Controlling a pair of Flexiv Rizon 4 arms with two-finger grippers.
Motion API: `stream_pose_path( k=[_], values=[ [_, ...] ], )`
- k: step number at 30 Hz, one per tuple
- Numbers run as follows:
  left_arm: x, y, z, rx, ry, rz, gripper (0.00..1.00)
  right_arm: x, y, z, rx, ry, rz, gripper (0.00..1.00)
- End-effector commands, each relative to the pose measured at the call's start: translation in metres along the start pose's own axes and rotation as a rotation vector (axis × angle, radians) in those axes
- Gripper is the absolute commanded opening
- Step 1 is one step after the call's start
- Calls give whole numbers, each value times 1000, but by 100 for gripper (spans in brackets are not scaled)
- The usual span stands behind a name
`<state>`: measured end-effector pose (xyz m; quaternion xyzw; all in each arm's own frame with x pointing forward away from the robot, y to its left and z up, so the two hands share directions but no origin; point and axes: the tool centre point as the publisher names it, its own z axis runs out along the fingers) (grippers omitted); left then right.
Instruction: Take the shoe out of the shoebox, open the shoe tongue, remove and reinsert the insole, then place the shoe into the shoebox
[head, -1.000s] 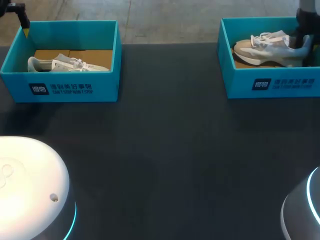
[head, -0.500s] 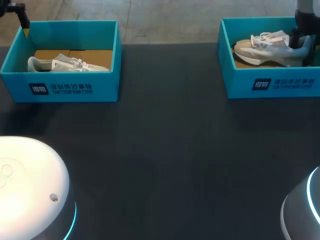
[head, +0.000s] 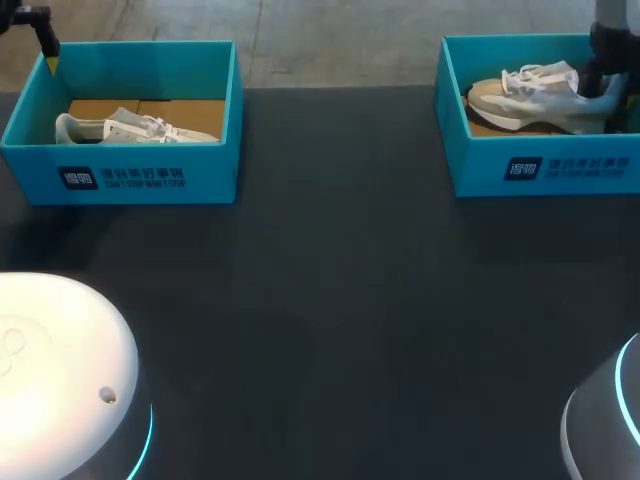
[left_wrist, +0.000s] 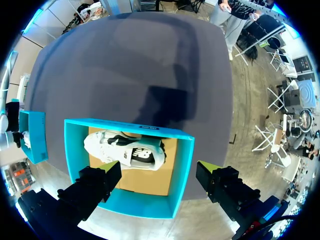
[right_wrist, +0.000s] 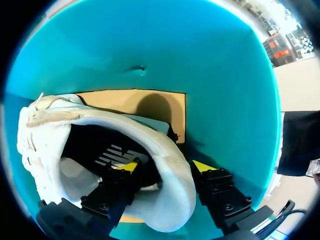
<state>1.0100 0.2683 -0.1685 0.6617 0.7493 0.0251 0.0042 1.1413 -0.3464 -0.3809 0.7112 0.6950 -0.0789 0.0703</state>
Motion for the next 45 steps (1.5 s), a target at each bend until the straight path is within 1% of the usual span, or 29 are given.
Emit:
stream_pose_path(
  k=[1,7,10,13,14,16,19,20,21,22,27,36,45],
  values=[
    [0,-2,0,-3,2,0,100,2,4,5,13,0,-2,64],
    [0,-2,0,-3,2,0,100,3,5,10,23,8,-5,61],
    [0,-2,0,-3,2,0,100,3,5,12,28,10,-7,58],
    [0,-2,0,-3,2,0,100,3,6,13,32,12,-8,57],
    [0,-2,0,-3,2,0,100,3,6,13,32,13,-8,50],
    [0,-2,0,-3,2,0,100,3,5,12,31,13,-7,39],
    [0,-2,0,-3,2,0,100,3,5,10,27,11,-7,26],
    [0,-2,0,-3,2,0,100,3,4,10,26,11,-7,17],
    [0,-2,0,-3,2,0,100,3,4,9,25,10,-7,2],
    [0,-2,0,-3,2,0,100,3,3,9,24,10,-7,0],
    [0,-2,0,-3,2,0,100,2,1,3,13,5,-5,0],
    [0,-2,0,-3,2,0,100,-5,1,-16,-26,-24,5,0],
    [0,-2,0,-3,2,0,100,-16,1,-44,-48,-60,21,0]
  ],
)
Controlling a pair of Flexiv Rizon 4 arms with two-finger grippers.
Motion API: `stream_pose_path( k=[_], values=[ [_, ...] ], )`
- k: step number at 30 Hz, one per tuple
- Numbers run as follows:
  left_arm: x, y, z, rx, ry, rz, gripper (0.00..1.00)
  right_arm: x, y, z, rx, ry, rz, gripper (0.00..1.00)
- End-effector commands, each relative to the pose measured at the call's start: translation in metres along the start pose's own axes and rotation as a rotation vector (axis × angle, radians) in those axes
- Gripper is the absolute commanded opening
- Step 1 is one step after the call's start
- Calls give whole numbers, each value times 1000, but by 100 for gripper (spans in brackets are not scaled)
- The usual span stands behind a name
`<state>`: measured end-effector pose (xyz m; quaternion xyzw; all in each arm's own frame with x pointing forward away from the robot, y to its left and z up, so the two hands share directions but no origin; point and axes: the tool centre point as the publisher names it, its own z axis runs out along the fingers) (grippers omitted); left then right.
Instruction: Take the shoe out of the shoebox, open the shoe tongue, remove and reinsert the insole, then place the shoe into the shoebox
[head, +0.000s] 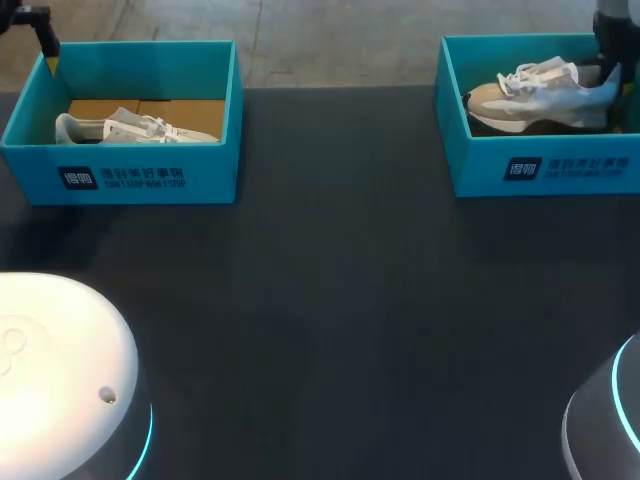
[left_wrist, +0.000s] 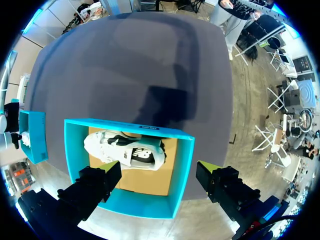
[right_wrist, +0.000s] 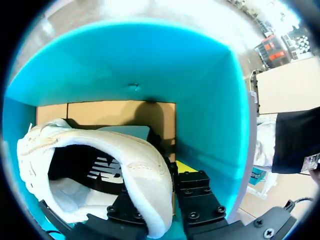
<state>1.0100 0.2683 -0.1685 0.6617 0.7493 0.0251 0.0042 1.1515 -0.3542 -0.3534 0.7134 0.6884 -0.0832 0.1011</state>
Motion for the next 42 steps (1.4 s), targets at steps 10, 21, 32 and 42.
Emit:
stream_pose_path(
  k=[10,21,32,42],
  values=[
    [0,-2,0,-2,2,0,100,-21,-9,-61,-36,-46,10,0],
    [0,-2,0,-2,2,0,100,-42,-12,-120,-61,-98,1,0],
    [0,-2,0,-2,2,0,100,-51,-32,-182,-82,-127,13,0],
    [0,-2,0,-2,2,0,100,-32,-80,-229,-77,-142,33,0]
  ],
)
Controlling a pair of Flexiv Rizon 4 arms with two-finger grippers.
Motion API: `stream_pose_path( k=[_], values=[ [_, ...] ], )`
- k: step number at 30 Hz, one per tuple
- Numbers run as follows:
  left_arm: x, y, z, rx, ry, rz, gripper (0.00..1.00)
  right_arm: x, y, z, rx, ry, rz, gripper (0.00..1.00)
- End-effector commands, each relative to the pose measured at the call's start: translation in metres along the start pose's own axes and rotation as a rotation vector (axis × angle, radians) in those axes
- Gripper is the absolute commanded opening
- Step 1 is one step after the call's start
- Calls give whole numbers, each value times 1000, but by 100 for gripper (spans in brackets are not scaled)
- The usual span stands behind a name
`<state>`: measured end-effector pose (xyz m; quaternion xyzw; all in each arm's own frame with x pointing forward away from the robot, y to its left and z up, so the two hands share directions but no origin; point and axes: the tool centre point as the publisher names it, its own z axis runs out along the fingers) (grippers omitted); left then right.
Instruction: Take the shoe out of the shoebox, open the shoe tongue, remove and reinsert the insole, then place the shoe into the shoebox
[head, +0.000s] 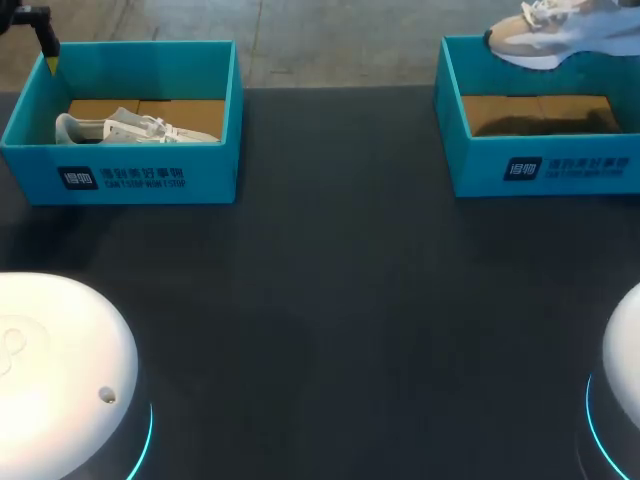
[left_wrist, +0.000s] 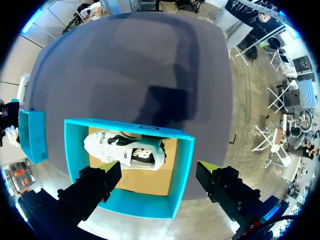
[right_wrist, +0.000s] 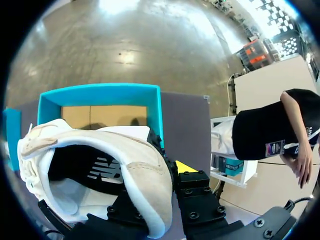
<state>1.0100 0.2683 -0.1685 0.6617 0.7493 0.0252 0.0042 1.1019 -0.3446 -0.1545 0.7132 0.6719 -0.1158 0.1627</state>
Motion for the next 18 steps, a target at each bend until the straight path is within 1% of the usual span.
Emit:
stream_pose_path(
  k=[1,6,9,11,12,18],
  values=[
    [0,-2,0,-2,2,0,100,9,-41,-40,-36,5,13,0],
    [0,-2,0,-2,2,0,100,29,-75,-62,-22,2,23,0],
    [0,-2,0,-2,2,0,100,42,-91,-72,-15,5,26,0],
    [0,-2,0,-2,2,0,100,50,-100,-80,-18,37,33,0],
    [0,-2,0,-2,2,0,100,54,-105,-84,-11,13,38,0],
    [0,-2,0,-2,2,0,100,80,-133,-103,-20,18,58,0]
  ],
)
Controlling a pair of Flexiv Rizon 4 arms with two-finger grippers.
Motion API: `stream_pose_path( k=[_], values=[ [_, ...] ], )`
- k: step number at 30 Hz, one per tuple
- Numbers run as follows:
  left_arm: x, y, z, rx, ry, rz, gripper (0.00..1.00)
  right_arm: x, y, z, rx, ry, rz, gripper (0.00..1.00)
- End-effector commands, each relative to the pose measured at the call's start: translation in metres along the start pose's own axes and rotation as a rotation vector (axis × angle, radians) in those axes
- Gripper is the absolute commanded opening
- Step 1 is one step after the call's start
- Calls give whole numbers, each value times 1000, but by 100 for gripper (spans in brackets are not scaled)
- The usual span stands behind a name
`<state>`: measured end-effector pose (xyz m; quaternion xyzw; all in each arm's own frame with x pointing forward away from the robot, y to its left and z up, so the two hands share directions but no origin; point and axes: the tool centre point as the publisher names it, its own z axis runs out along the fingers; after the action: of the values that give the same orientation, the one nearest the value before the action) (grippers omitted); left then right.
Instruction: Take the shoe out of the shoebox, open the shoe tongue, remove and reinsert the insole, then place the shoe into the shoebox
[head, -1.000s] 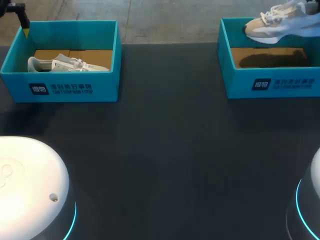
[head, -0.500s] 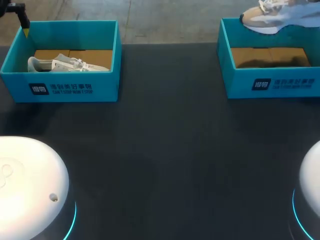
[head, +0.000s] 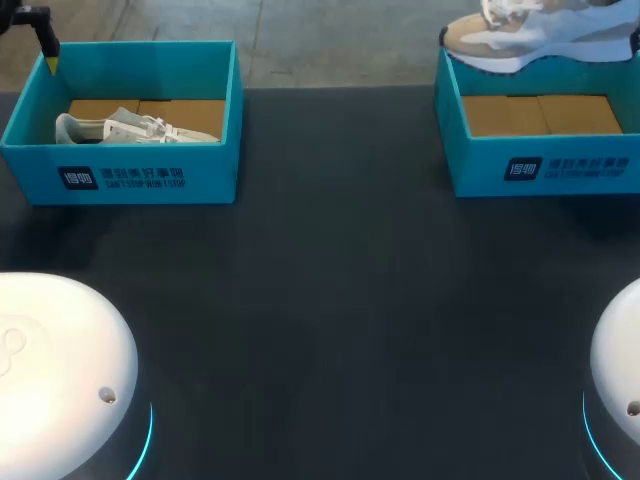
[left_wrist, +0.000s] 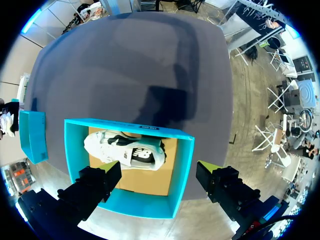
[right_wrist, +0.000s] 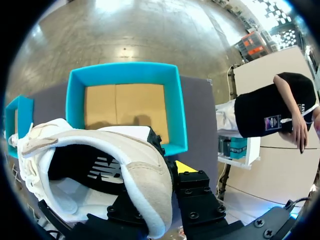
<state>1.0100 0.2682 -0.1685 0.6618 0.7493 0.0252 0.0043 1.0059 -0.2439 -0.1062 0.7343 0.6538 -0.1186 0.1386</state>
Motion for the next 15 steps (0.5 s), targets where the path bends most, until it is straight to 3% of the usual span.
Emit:
stream_pose_path(
  k=[1,15],
  values=[
    [0,-2,0,-2,2,0,100,15,-44,-13,-73,0,9,0],
    [0,-2,0,-2,2,0,100,34,-132,-17,-90,8,41,0]
  ],
)
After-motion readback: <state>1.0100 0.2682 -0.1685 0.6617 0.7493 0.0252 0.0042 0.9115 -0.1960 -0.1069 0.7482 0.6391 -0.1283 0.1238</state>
